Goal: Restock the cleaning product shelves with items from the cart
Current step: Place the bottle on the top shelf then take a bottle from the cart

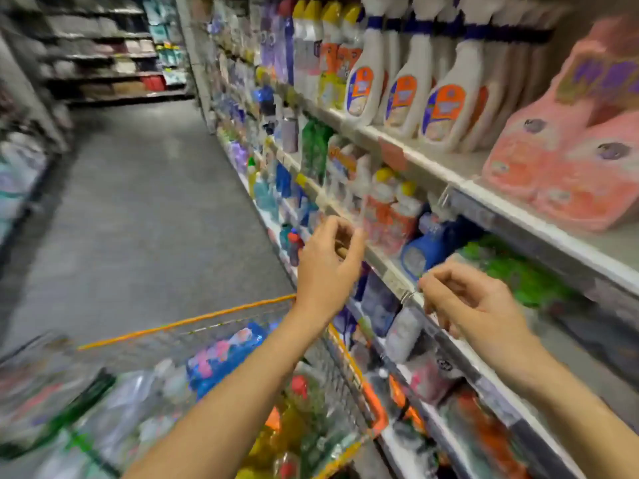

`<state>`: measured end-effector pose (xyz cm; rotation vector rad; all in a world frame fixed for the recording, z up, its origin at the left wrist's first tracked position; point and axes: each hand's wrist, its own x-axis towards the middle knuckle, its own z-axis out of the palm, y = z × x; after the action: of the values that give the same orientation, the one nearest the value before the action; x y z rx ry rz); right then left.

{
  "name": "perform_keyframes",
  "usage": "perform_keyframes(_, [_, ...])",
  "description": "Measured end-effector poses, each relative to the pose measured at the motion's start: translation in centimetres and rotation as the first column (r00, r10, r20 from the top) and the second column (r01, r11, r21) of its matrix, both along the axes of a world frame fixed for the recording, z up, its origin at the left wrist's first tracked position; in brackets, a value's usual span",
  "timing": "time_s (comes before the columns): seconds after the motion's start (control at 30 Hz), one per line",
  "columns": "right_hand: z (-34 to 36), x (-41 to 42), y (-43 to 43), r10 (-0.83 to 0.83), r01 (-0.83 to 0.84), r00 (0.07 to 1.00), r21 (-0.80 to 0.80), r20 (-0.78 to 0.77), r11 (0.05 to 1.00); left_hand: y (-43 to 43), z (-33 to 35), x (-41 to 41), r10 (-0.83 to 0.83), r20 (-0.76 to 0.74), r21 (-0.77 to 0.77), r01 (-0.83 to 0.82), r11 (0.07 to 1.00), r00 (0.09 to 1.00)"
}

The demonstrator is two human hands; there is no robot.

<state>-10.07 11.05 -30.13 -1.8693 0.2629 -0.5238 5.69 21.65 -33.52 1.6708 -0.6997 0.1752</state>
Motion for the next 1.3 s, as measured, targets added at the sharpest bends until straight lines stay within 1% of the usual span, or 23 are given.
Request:
perform_keyframes(0.1, [-5.7, 0.5, 3.5, 0.096, -0.080, 0.988, 0.131, -0.118, 0.988, 7.0, -4.7, -1.9, 0.125, -0.112, 0.125, -0.111, 0.986, 0.986])
perform_keyframes(0.17, [-9.0, 0.7, 5.9, 0.139, -0.100, 0.971, 0.193, -0.196, 0.976, 11.5, -7.5, -3.0, 0.228, -0.145, 0.227, -0.192, 0.955, 0.963])
perform_keyframes(0.23, [-11.8, 1.2, 8.3, 0.188, -0.118, 0.944, 0.255, -0.273, 0.960, 15.5, -10.0, -3.9, 0.310, -0.185, 0.304, -0.246, 0.920, 0.933])
perform_keyframes(0.3, [-14.2, 1.8, 10.6, 0.265, -0.132, 0.899, 0.360, -0.349, 0.924, 18.9, -12.3, -4.4, 0.377, -0.215, 0.376, -0.280, 0.883, 0.901])
perform_keyframes(0.4, [-16.6, 3.3, 13.6, 0.340, -0.064, 0.822, 0.519, -0.457, 0.852, 22.2, -15.0, -4.0, 0.409, -0.245, 0.502, -0.246, 0.829, 0.879])
perform_keyframes(0.47, [-18.0, 4.8, 15.3, 0.367, 0.037, 0.776, 0.618, -0.514, 0.786, 23.3, -16.7, -2.9, 0.406, -0.271, 0.551, -0.204, 0.809, 0.873])
perform_keyframes(0.53, [-19.9, 7.1, 16.5, 0.381, 0.144, 0.753, 0.698, -0.537, 0.702, 23.8, -18.6, -0.9, 0.393, -0.287, 0.613, -0.147, 0.776, 0.874])
perform_keyframes(0.63, [-22.4, 11.6, 17.8, 0.341, 0.270, 0.732, 0.710, -0.590, 0.650, 23.5, -20.8, 3.1, 0.351, -0.305, 0.717, -0.029, 0.696, 0.885])
perform_keyframes(0.7, [-23.7, 14.7, 18.6, 0.325, 0.339, 0.711, 0.709, -0.624, 0.618, 22.9, -22.0, 6.0, 0.315, -0.286, 0.757, 0.012, 0.653, 0.905])
perform_keyframes(0.77, [-25.3, 17.4, 19.2, 0.325, 0.382, 0.691, 0.707, -0.646, 0.595, 22.4, -22.7, 8.5, 0.309, -0.290, 0.791, 0.045, 0.610, 0.906])
perform_keyframes(0.93, [-30.1, 22.0, 20.6, 0.268, 0.490, 0.690, 0.706, -0.673, 0.510, 22.1, -25.1, 12.9, 0.259, -0.300, 0.864, 0.146, 0.482, 0.918])
perform_keyframes(1.03, [-32.0, 23.6, 21.1, 0.258, 0.522, 0.715, 0.741, -0.650, 0.423, 22.5, -26.5, 13.8, 0.252, -0.314, 0.910, 0.214, 0.356, 0.915])
perform_keyframes(1.07, [-32.4, 24.2, 21.3, 0.242, 0.527, 0.731, 0.753, -0.638, 0.393, 22.6, -27.0, 13.8, 0.248, -0.332, 0.912, 0.243, 0.331, 0.910])
perform_keyframes(1.13, [-33.0, 25.3, 21.8, 0.182, 0.539, 0.762, 0.765, -0.621, 0.352, 22.7, -27.7, 13.6, 0.247, -0.380, 0.895, 0.288, 0.341, 0.891])
perform_keyframes(1.2, [-33.1, 26.2, 22.5, 0.106, 0.571, 0.774, 0.761, -0.624, 0.309, 22.6, -28.1, 13.5, 0.261, -0.396, 0.885, 0.290, 0.365, 0.880])
perform_keyframes(1.23, [-33.1, 26.6, 22.6, 0.058, 0.598, 0.770, 0.749, -0.636, 0.286, 22.5, -28.1, 13.5, 0.270, -0.396, 0.885, 0.287, 0.366, 0.877])
perform_keyframes(1.3, [-32.8, 26.6, 22.7, -0.015, 0.656, 0.732, 0.700, -0.681, 0.282, 22.2, -27.8, 13.7, 0.301, -0.410, 0.883, 0.292, 0.366, 0.861])
